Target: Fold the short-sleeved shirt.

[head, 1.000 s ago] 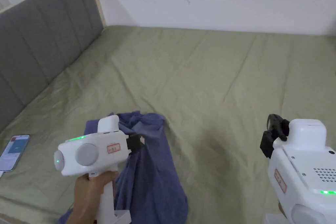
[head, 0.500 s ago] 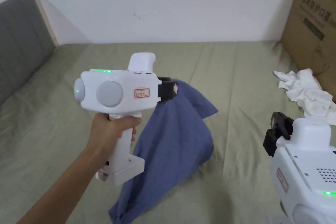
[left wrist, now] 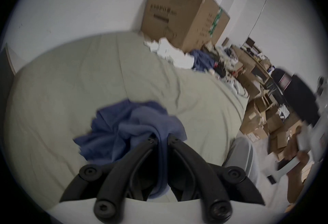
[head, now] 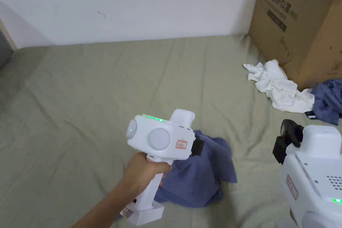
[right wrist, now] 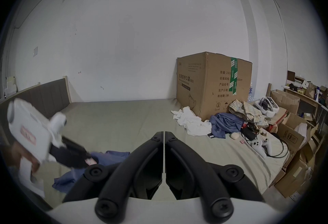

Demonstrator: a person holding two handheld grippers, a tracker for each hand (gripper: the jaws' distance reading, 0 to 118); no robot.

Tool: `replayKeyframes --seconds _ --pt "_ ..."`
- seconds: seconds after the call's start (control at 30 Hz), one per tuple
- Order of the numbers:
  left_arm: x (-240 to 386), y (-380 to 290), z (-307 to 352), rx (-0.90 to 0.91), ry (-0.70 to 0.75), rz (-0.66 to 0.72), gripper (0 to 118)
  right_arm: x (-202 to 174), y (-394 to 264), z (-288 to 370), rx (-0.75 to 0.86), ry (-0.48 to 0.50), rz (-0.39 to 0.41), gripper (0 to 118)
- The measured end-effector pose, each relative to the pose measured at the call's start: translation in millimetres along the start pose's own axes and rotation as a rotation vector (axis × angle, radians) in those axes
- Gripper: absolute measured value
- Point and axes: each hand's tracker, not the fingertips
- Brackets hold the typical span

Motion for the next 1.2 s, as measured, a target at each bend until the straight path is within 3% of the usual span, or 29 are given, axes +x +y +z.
replayKeyframes --seconds 0.23,0.27,0.3,0.37,0.43,0.47,0.6,0.9,1.1,1.17,1.2 --pt "-21.2 -52.0 -67.7 -0.164 0.117 0.095 16 -1.5 -13.9 -4.2 -0.045 0.011 -0.010 4" --pt "-23.9 -55.6 -72.8 -0.166 0.124 0.115 24 -2.3 -14.7 -3.9 -0.047 0.013 -0.009 4" --pt "-26.2 -58.8 -77.0 -0.179 0.133 0.134 42 -3.4 -15.0 -3.6 -0.049 0.016 -0.006 4" --pt "-25.3 -60.3 -73.4 -0.164 0.147 0.147 47 -5.0 -14.8 -2.9 -0.050 0.020 0.001 4" --pt "-22.8 -57.9 -61.0 -0.121 0.158 0.166 78 -5.9 -13.0 -1.6 -0.047 0.023 0.008 4" --pt "-22.2 -56.0 -51.8 -0.083 0.151 0.181 87 -6.4 -11.6 -1.2 -0.044 0.024 0.012 4" --pt "-16.2 -45.2 -3.1 0.068 0.150 0.171 106 -8.7 -2.9 0.2 -0.029 0.025 0.016 4" --pt "-12.4 -36.0 127.8 0.516 0.335 0.110 106 -22.5 26.0 12.1 0.057 0.046 0.028 4" --pt "-25.6 -54.4 166.6 0.705 0.543 0.077 105 -34.8 38.1 17.3 0.097 0.068 0.029 4" --pt "-31.2 -62.3 171.8 0.735 0.601 0.070 100 -38.8 40.3 18.3 0.105 0.074 0.029 4" --pt "-33.7 -66.6 174.0 0.754 0.633 0.076 87 -40.4 41.3 19.0 0.109 0.079 0.029 4"
